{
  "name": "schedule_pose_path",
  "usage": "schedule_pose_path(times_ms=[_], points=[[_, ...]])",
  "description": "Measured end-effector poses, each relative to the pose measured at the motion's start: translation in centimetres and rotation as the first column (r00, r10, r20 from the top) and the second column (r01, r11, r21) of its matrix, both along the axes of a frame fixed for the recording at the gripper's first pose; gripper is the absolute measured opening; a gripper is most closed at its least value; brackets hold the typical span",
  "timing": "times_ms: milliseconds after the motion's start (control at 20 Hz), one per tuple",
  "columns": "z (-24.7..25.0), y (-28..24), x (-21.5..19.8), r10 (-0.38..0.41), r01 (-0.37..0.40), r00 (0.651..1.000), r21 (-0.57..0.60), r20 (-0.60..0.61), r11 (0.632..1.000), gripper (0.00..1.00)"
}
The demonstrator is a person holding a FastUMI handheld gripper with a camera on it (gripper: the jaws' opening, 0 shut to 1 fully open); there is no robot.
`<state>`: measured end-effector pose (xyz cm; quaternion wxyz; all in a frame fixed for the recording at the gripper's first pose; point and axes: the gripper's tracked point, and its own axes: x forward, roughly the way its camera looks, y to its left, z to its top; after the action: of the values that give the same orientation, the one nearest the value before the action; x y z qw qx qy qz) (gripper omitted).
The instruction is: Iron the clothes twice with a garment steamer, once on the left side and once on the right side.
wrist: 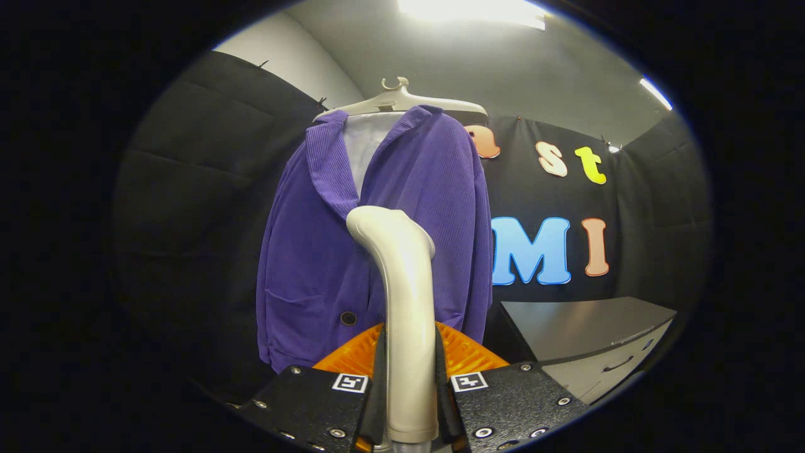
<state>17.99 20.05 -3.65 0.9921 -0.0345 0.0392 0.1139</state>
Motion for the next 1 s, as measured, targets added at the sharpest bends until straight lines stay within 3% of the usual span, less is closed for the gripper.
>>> schedule_pose_path(times_ms=[500,1000], points=[[-5.6,0.2,-2.1,0.009,-0.011,0.997,-0.02,-0.074,1.0,0.33],[-4.6,2.2,-6.0,0.067,-0.067,0.997,0.001,-0.027,0.998,0.33]])
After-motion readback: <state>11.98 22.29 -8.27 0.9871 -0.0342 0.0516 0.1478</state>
